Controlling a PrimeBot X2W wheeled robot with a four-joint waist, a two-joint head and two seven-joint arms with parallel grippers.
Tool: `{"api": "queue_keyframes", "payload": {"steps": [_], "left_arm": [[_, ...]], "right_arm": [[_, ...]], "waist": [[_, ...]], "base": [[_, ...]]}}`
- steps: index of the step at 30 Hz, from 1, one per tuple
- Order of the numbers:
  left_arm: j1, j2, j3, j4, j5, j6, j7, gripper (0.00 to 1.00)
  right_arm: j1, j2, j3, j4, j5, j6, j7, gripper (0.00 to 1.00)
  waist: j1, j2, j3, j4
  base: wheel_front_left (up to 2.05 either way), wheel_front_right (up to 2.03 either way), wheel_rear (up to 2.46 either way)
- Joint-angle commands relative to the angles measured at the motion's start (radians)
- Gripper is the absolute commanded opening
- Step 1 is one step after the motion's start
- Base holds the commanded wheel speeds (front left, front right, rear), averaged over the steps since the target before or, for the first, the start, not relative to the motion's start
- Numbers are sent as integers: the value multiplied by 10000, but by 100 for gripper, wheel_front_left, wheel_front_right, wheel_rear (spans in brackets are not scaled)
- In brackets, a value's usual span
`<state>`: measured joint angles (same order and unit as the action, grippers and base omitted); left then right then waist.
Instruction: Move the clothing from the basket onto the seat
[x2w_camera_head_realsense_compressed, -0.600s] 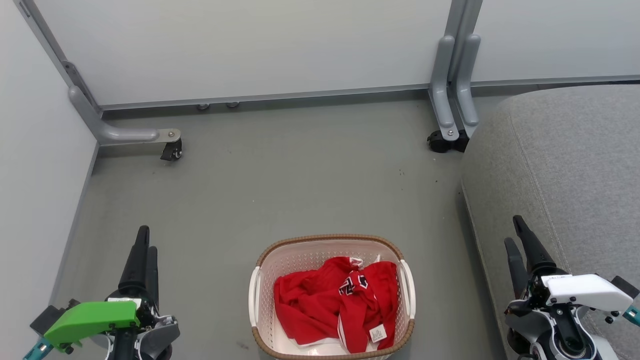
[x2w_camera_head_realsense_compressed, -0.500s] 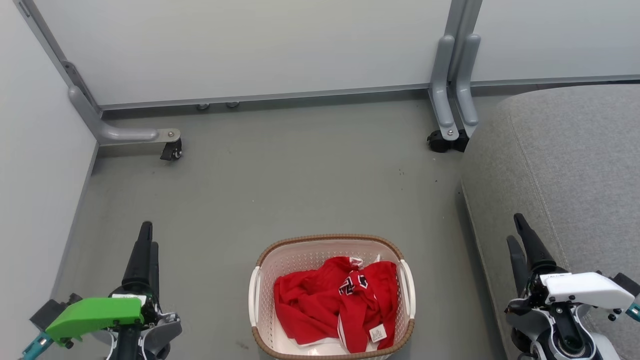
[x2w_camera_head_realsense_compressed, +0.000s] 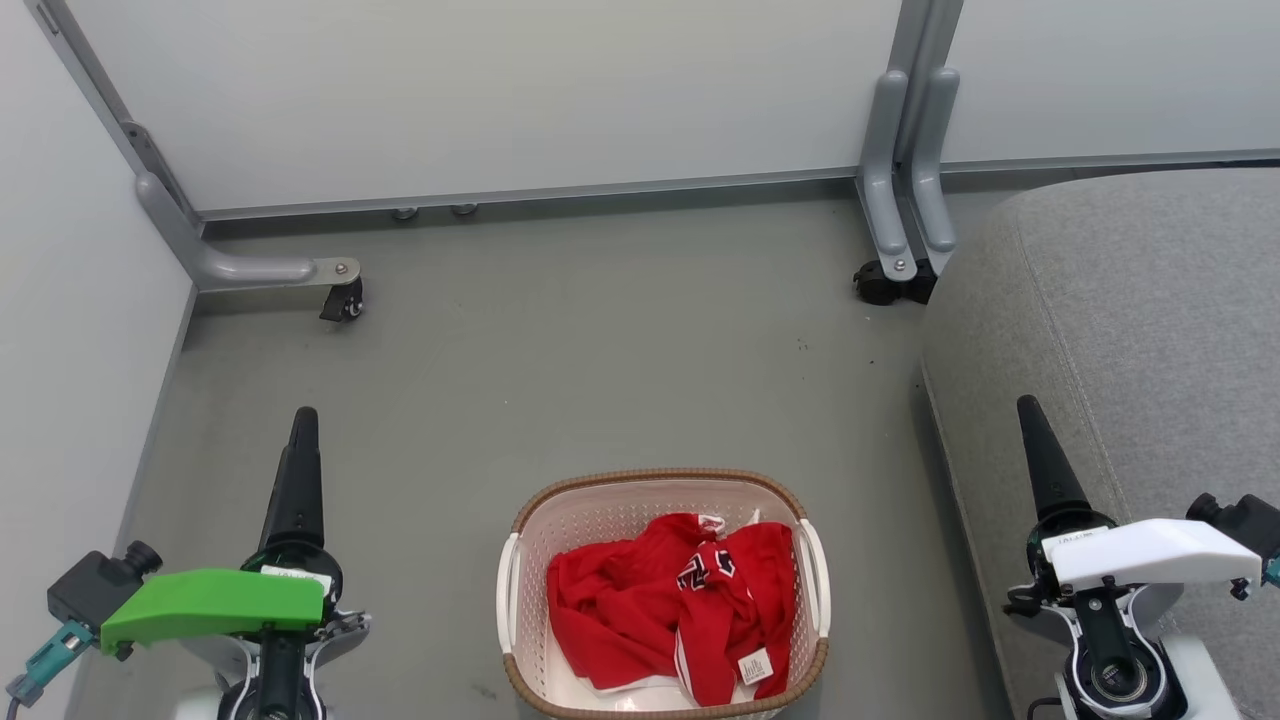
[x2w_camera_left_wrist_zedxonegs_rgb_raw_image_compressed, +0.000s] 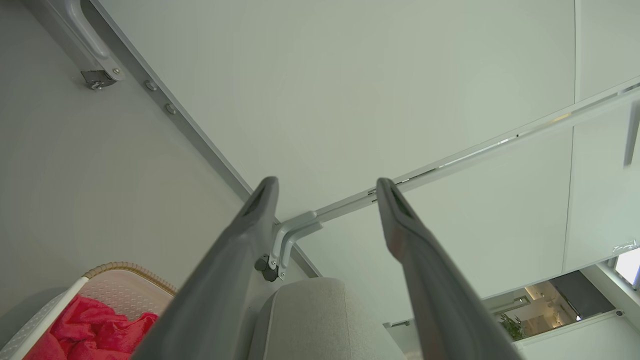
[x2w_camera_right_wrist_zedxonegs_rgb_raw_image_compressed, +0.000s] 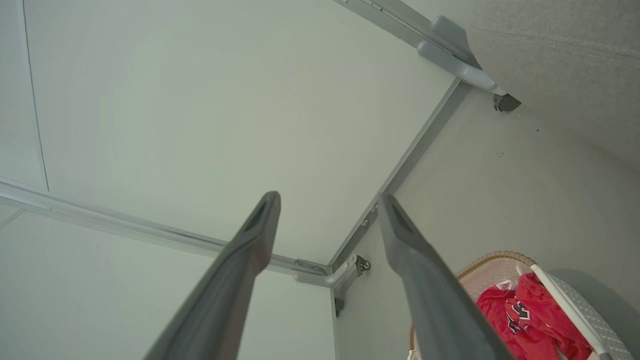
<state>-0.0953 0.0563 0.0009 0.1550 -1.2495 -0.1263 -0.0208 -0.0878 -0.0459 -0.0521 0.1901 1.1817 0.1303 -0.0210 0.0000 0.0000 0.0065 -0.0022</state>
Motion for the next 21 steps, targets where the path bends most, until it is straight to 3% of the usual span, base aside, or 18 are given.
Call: {"api": "queue_keyframes", "payload": {"steps": [1, 21], "left_arm": [[-275, 136, -50, -216, 438, -28, -118, 100], [-137, 462, -547, -497, 3620, -39, -794, 100]], "right_arm": [[-237, -51, 52, -214, -486, 3, -121, 100], [-267, -137, 505, -372, -4314, 4, -799, 100]], "waist": [[0, 0, -6, -2], [0, 0, -34, -20]], "base": [[0, 0, 0], [0, 0, 0]]}}
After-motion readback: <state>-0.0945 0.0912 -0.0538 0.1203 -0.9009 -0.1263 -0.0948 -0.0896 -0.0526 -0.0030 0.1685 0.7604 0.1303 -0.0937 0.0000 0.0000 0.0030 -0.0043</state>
